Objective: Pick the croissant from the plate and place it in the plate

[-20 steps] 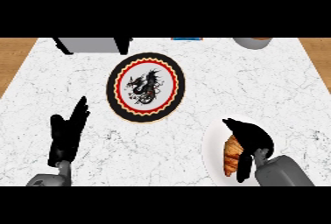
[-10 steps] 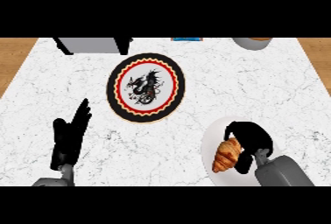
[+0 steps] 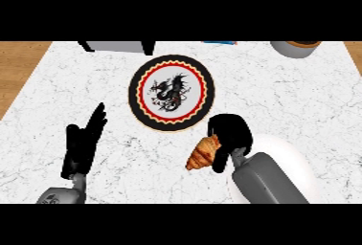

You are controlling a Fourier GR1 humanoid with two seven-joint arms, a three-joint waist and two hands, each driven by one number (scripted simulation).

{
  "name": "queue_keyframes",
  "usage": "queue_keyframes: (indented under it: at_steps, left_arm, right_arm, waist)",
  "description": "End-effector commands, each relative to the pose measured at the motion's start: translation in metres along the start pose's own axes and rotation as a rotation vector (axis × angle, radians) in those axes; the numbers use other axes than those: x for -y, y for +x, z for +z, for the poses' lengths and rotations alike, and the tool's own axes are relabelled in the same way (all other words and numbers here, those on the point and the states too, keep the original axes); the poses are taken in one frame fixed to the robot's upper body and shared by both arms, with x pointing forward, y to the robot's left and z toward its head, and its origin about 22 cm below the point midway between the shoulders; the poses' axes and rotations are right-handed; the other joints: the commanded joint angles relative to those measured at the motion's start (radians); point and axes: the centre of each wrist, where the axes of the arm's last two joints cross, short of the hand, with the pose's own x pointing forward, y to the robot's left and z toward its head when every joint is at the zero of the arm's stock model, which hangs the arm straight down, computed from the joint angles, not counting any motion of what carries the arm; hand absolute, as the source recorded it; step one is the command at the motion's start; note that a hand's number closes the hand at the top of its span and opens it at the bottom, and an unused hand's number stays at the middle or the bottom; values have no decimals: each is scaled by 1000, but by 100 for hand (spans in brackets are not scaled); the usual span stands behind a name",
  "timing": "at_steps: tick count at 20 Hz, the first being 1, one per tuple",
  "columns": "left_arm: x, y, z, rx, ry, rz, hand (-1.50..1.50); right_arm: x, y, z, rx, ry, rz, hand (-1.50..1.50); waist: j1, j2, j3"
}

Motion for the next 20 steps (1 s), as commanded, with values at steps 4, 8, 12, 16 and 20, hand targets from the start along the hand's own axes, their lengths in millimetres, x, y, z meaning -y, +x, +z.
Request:
queue_keyframes:
  at_steps: [4,8,12,16,20]
  left_arm:
    - [19,5,-4,21,-81,-30,0]
    - [30,16,-9,39,-104,-22,0]
    - [22,12,-11,15,-106,-46,0]
    - [28,15,-14,18,-90,-19,0]
    - [30,20,-15,26,-83,-22,0]
  right_arm:
    - [51,80,2,-28,-368,-105,150]
    - [70,113,6,-46,-513,-114,150]
    - [96,137,8,-79,-741,-188,150]
    - [102,152,4,-159,-859,-188,150]
    - [116,156,-4,-239,-889,-232,150]
  waist:
    - [93,12,-2]
    - [117,11,-4]
    - [100,6,-4]
    - [81,6,-6]
    - [76,7,-5]
